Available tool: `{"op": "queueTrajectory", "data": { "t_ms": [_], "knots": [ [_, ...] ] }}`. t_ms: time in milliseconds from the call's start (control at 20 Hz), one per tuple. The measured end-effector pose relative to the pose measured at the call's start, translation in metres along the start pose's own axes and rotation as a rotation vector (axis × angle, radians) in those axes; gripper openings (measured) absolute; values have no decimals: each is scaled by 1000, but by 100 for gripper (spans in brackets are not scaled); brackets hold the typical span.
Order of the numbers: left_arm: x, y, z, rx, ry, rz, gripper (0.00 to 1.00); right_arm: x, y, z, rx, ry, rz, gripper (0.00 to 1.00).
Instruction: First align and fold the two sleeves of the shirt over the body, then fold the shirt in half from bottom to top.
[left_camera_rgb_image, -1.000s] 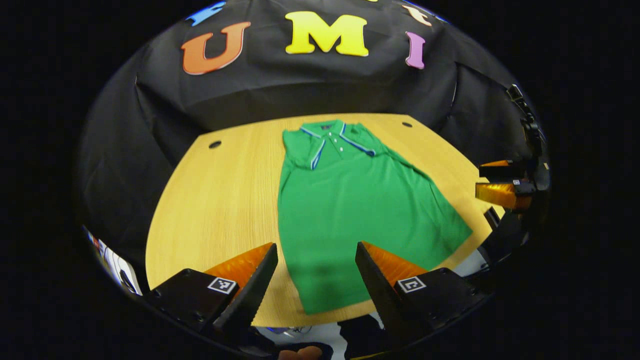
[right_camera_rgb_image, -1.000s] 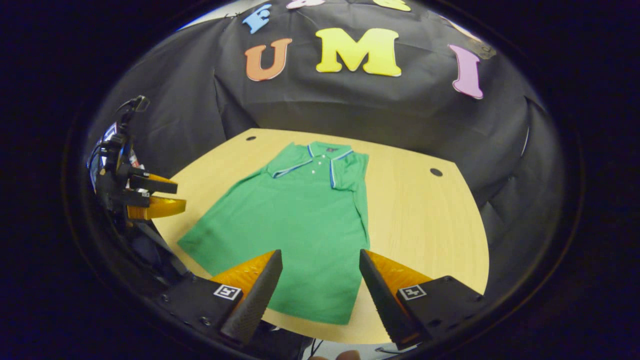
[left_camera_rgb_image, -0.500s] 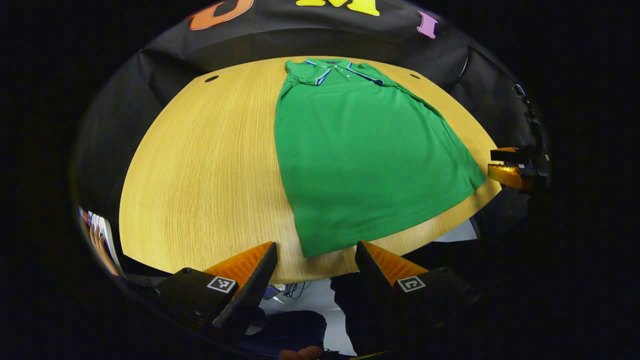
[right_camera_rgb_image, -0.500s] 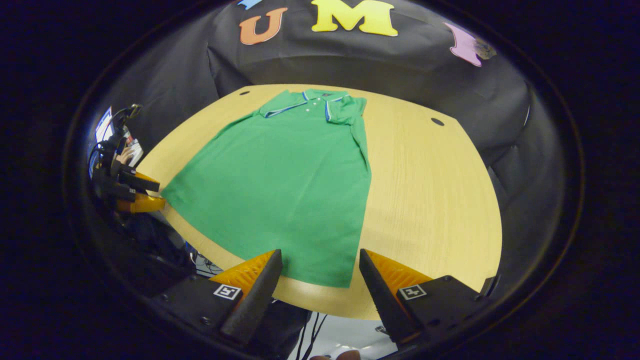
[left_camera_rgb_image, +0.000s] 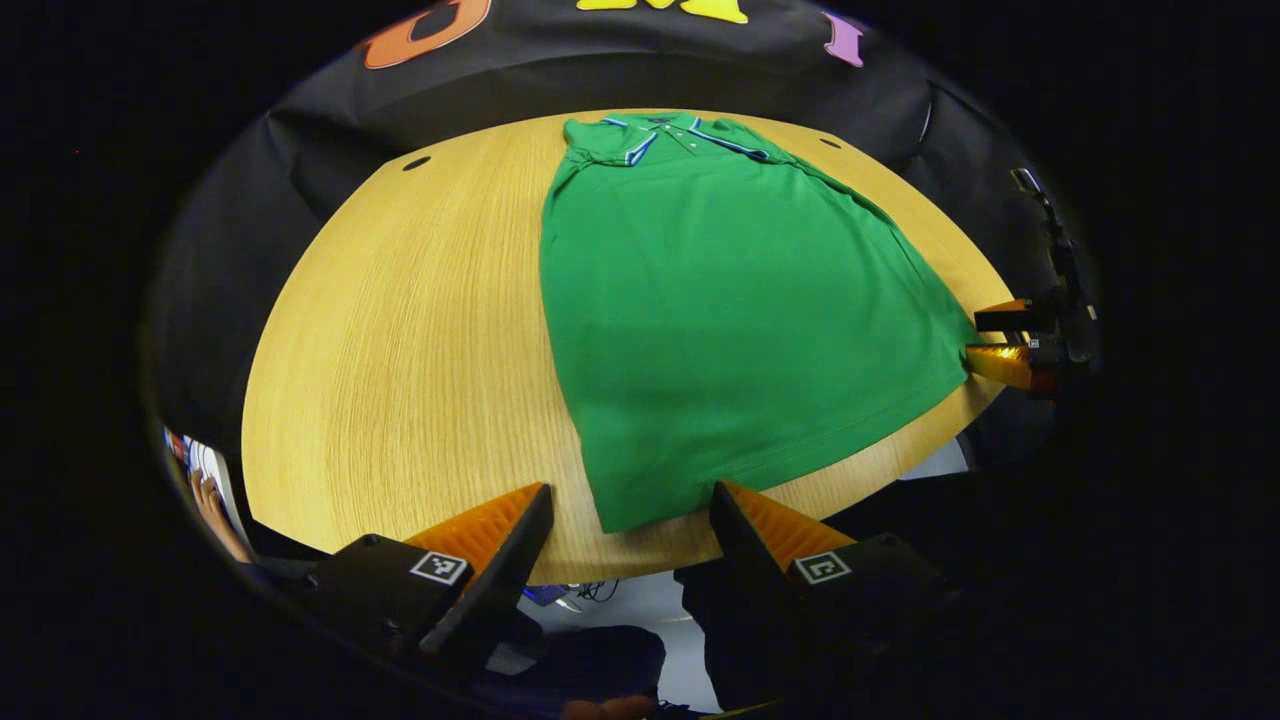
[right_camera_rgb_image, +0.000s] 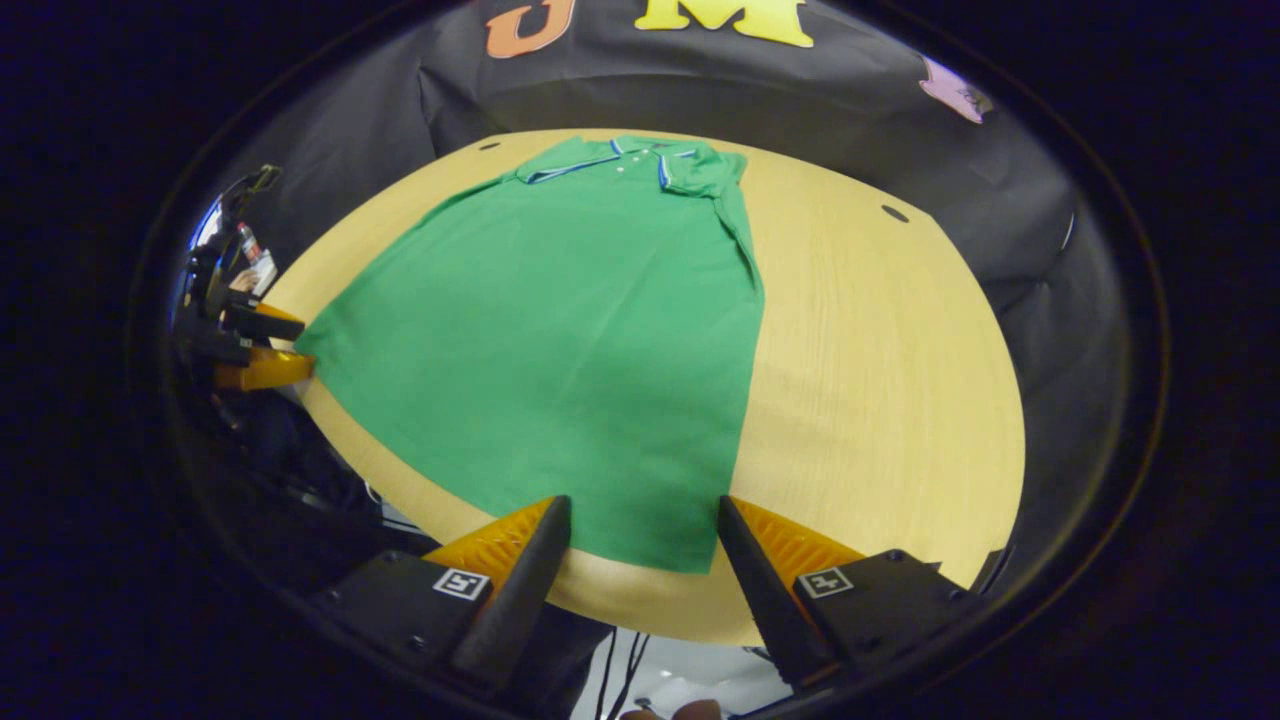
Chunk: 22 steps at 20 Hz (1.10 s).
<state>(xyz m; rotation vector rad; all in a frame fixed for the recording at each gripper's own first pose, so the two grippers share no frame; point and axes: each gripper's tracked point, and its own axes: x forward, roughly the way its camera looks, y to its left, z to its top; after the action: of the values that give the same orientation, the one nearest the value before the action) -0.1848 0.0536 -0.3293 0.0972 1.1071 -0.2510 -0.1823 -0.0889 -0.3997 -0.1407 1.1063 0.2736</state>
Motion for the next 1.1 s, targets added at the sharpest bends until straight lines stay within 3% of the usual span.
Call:
{"op": "queueTrajectory", "data": {
  "t_ms": [200,300,400,450,500,600,650,1100],
  "knots": [
    [2,-6,1,-6,-2,-1,100,1,1,-1,-11,7,15,96],
    [3,-9,2,0,-11,-1,97,0,8,1,-34,14,33,87],
    [5,-7,7,-19,-27,7,50,-1,15,5,-60,25,60,60],
    [8,-5,8,-35,-26,7,27,-1,15,3,-57,33,57,36],
    [8,-3,8,-60,-27,1,17,2,15,4,-50,39,60,12],
    [9,-3,8,-105,-26,-27,6,4,15,11,4,42,80,9],
    [9,-4,8,-113,-17,-38,5,3,16,8,31,47,91,0],
    [-20,-13,47,-96,-111,-105,4,-16,12,47,85,-17,137,2]
  ]
}}
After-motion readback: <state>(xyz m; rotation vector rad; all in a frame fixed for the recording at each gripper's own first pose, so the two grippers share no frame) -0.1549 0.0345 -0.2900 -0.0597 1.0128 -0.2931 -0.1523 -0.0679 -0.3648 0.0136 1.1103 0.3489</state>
